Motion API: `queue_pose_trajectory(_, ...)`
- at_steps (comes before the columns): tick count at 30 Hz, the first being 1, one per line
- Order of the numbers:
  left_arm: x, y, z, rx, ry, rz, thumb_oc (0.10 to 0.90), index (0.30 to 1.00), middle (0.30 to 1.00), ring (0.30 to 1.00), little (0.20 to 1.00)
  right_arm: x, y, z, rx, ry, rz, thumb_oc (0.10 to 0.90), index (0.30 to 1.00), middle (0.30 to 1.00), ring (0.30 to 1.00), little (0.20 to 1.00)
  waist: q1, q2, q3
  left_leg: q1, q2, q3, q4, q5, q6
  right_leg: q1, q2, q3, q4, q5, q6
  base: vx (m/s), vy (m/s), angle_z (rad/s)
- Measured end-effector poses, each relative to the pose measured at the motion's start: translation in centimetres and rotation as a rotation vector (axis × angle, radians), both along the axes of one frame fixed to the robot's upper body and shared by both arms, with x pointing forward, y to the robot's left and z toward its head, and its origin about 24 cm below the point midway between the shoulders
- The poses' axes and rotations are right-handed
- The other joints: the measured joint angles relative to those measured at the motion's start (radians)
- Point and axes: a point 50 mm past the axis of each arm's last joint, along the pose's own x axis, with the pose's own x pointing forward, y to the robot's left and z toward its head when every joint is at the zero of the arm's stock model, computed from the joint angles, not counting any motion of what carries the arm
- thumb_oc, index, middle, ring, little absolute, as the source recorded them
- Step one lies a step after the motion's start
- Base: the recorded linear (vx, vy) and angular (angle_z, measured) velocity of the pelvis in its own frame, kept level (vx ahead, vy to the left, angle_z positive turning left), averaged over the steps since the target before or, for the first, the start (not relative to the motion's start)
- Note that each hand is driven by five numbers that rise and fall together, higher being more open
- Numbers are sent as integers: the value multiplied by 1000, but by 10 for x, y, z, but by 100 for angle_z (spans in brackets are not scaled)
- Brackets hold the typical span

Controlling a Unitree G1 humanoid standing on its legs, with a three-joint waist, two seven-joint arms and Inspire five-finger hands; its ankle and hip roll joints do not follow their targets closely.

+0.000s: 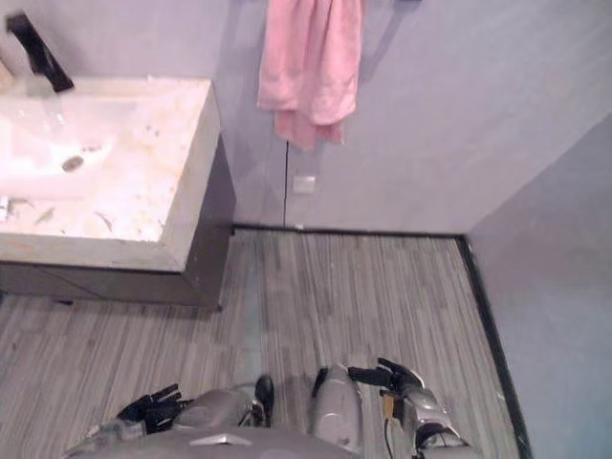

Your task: Organize the bathroom.

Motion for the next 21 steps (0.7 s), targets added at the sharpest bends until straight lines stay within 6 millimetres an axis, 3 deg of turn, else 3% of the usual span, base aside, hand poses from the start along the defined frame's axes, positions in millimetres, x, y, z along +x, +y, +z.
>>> queue_pose_trajectory(2, -1, -2, -1, -4, 4, 3, 800, 900, 900, 900, 900, 5, 3, 1, 12, -15, 6, 800, 900, 900, 900, 900, -29, -13, 12, -3, -29, 3, -3, -19, -7, 30, -36, 6, -293, 82, 34, 368, -304, 24)
queue_pose_trajectory(3, 0, -1, 0, -4, -4, 11, 800, 900, 900, 900, 900, 6, 4, 1, 17, -19, -2, 800, 900, 900, 900, 900, -43, -27, 14, -1, -35, 39, 2, -52, -33, 39, -69, 7, -362, 124, 44, 360, -266, 56)
queue_pose_trajectory(4, 2, 1, 1, 0, -17, 28, 800, 900, 900, 900, 900, 6, 2, 2, 19, -28, -18, 800, 900, 900, 900, 900, -58, -40, 22, -1, -30, 91, 38, -93, -35, 47, -114, 1, -370, 162, 70, 372, -269, 63)
queue_pose_trajectory(5, 2, 2, 2, 12, -22, 36, 800, 900, 900, 900, 900, 7, -4, 4, 12, -34, -24, 800, 900, 900, 900, 900, -67, -30, 31, -2, -30, 87, 87, -93, 2, 61, -127, 4, -337, 201, 56, 353, -248, 46)
queue_pose_trajectory(6, -2, 4, 2, 27, -20, 41, 800, 900, 900, 900, 900, 7, -4, 4, 9, -33, -15, 800, 900, 900, 900, 900, -62, -29, 33, 2, -31, 87, 118, -119, 17, 61, -131, 4, -286, 222, 35, 400, -258, 35)
queue_pose_trajectory(9, -18, 3, -1, 20, 6, 64, 800, 900, 900, 900, 900, 6, -2, 3, 13, -5, 23, 800, 900, 900, 900, 900, -46, -18, 19, 64, -2, 61, 111, -154, 4, 52, -99, 13, -104, 222, 9, 424, -266, 11)
queue_pose_trajectory(11, -28, 4, -3, 18, 39, 74, 800, 900, 900, 900, 900, 10, -2, 5, 10, -12, 40, 800, 900, 900, 900, 900, -43, -17, 17, 111, 26, 53, 72, -153, -7, 23, -80, 3, -5, 192, -34, 328, -244, -5)
queue_pose_trajectory(12, -39, 4, -5, 11, 64, 90, 800, 900, 900, 900, 900, 12, 1, 4, 5, -4, 73, 800, 900, 900, 900, 900, -44, 6, -3, 158, 79, 39, 8, -145, -47, 26, -24, -31, 39, 146, -50, 287, -235, 0)
queue_pose_trajectory(14, -41, 3, -6, -6, 62, 105, 800, 900, 900, 900, 900, 10, 4, 2, -9, 26, 124, 800, 900, 900, 900, 900, -31, -4, -21, 138, 117, 35, 69, -101, -115, 76, -6, -64, 6, 129, -59, 190, -178, 3)
queue_pose_trajectory(15, -41, 3, -6, -6, 62, 105, 800, 900, 900, 900, 900, 10, 4, 2, -9, 26, 124, 800, 900, 900, 900, 900, -31, -4, -21, 138, 117, 35, 69, -101, -115, 76, -6, -64, 6, 129, -59, 251, -262, 27)
queue_pose_trajectory(16, -42, 2, -6, -13, 52, 108, 800, 900, 900, 900, 900, 5, -4, 3, -22, 42, 99, 800, 900, 900, 900, 900, -43, -2, -22, 150, 112, 23, 87, 32, -164, 67, -37, -92, 134, 97, -94, 156, -169, 24)
queue_pose_trajectory(17, -42, 2, -6, -13, 52, 108, 800, 900, 900, 900, 900, 5, -4, 3, -22, 42, 99, 800, 900, 900, 900, 900, -43, -2, -22, 150, 112, 23, 87, 32, -164, 67, -37, -92, 134, 97, -94, 205, -234, 41)
queue_pose_trajectory(18, -49, 2, -7, -15, 69, 112, 800, 900, 900, 900, 900, 4, -10, 4, -37, 46, 91, 800, 900, 900, 900, 900, -53, 9, -60, 134, 120, 15, 117, 80, -167, 44, -25, -102, 176, 29, -113, 110, -153, 19)
queue_pose_trajectory(19, -57, 9, -6, 2, 81, 110, 800, 900, 900, 900, 900, -3, -6, 0, -38, 89, 112, 800, 900, 900, 900, 900, -43, -10, -112, 119, 121, 10, 161, 101, -172, 59, 3, -102, 79, 22, -124, 185, -258, 20)
queue_pose_trajectory(20, -57, 8, -6, 5, 83, 112, 800, 900, 900, 900, 900, -11, -5, -4, -43, 132, 123, 800, 900, 900, 900, 900, -24, -2, -125, 96, 148, 14, 250, 107, -171, 114, 35, -130, 21, -5, -186, 182, -259, -3)
queue_pose_trajectory(21, -55, 5, -7, -9, 75, 105, 800, 900, 900, 900, 900, -13, -3, -5, -52, 150, 132, 800, 900, 900, 900, 900, -14, 11, -133, 57, 173, 18, 316, 154, -163, 137, 58, -137, 4, -3, -200, 176, -222, 5)
